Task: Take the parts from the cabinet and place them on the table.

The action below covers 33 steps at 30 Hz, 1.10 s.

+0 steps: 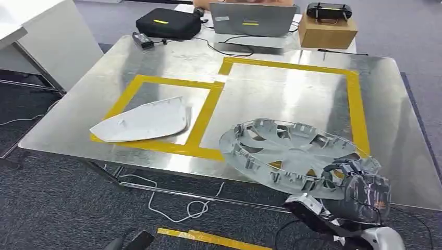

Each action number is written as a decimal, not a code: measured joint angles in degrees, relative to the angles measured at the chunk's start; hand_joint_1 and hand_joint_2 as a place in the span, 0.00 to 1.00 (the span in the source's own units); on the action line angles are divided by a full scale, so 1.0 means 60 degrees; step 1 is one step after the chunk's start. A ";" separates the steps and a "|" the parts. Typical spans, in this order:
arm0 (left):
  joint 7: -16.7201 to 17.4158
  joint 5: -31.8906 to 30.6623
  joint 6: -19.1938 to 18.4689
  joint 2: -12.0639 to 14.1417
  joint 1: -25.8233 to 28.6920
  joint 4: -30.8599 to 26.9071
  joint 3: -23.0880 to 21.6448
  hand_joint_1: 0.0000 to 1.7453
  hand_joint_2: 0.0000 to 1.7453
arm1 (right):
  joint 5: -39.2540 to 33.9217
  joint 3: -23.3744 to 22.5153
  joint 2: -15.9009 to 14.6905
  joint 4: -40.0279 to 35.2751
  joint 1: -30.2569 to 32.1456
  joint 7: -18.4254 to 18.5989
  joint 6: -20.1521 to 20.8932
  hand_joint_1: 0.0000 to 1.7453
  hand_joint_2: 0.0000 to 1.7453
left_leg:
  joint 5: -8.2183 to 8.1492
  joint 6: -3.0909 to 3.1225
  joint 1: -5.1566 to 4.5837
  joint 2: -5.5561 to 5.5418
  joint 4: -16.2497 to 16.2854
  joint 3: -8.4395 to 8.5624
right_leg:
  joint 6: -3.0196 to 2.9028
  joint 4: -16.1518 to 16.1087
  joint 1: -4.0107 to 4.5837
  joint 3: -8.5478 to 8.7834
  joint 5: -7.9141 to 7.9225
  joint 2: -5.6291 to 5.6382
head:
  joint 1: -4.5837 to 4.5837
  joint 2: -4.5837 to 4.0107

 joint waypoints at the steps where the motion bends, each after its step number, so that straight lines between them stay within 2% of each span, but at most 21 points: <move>1: 0.0000 0.0000 -0.0003 0.0000 0.0006 0.0000 0.0000 0.00 0.00 | -0.0011 -0.0015 -0.0033 0.0076 -0.0013 0.0015 0.0007 1.00 1.00 | 0.0000 0.0001 0.0000 0.0000 0.0000 0.0002 | 0.0001 0.0000 0.0000 0.0000 0.0001 0.0000 | 0.0000 -0.0004; 4: 0.0011 0.0004 -0.0007 0.0000 0.0011 0.0000 0.0000 0.00 0.00 | -0.0011 -0.0018 -0.0066 0.0219 -0.0041 0.0029 0.0073 1.00 1.00 | 0.0003 0.0004 -0.0001 0.0000 0.0000 0.0004 | 0.0004 0.0000 0.0000 0.0006 0.0003 0.0001 | 0.0000 -0.0004; 8: 0.0062 0.0091 -0.0033 0.0003 0.0020 0.0000 0.0000 0.00 0.00 | 0.0113 -0.0098 -0.0142 0.0575 -0.0132 0.0400 0.0594 1.00 1.00 | 0.0003 0.0005 -0.0001 0.0000 0.0001 0.0007 | 0.0009 0.0000 -0.0001 0.0011 0.0007 -0.0001 | -0.0004 -0.0004; 18: 0.0332 0.0142 0.0000 0.0106 0.0174 0.0000 -0.0004 0.00 0.00 | 0.1132 -0.0528 -0.0157 0.1945 -0.0817 0.0681 0.0623 1.00 1.00 | 0.0004 0.0006 -0.0001 0.0000 0.0001 0.0010 | 0.0010 0.0000 0.0000 0.0018 0.0008 0.0003 | -0.0004 0.0000; 24: 0.0437 0.0117 -0.0004 0.0117 0.0169 0.0000 -0.0109 0.00 0.00 | 0.2200 -0.0132 -0.0128 0.2452 -0.1595 0.0652 0.0601 1.00 1.00 | 0.0012 0.0017 -0.0001 0.0003 0.0001 0.0011 | 0.0010 0.0001 0.0000 0.0019 0.0009 0.0004 | -0.0003 -0.0003; 29: 0.0510 0.0117 0.0033 0.0117 0.0169 0.0000 -0.0149 0.00 0.00 | 0.2404 0.0222 -0.0088 0.2652 -0.1983 0.0652 0.0601 1.00 1.00 | 0.0012 0.0017 -0.0001 0.0002 0.0000 0.0010 | 0.0010 0.0001 0.0000 0.0020 0.0008 0.0000 | -0.0004 0.0000; 33: 0.0590 0.0124 0.0303 0.0113 0.0165 -0.0004 -0.0149 0.00 0.00 | 0.2492 0.0437 -0.0088 0.2700 -0.2039 0.0627 0.0502 1.00 1.00 | 0.0012 0.0017 -0.0001 0.0002 0.0000 0.0009 | 0.0010 0.0000 0.0000 0.0017 0.0008 0.0002 | -0.0004 0.0000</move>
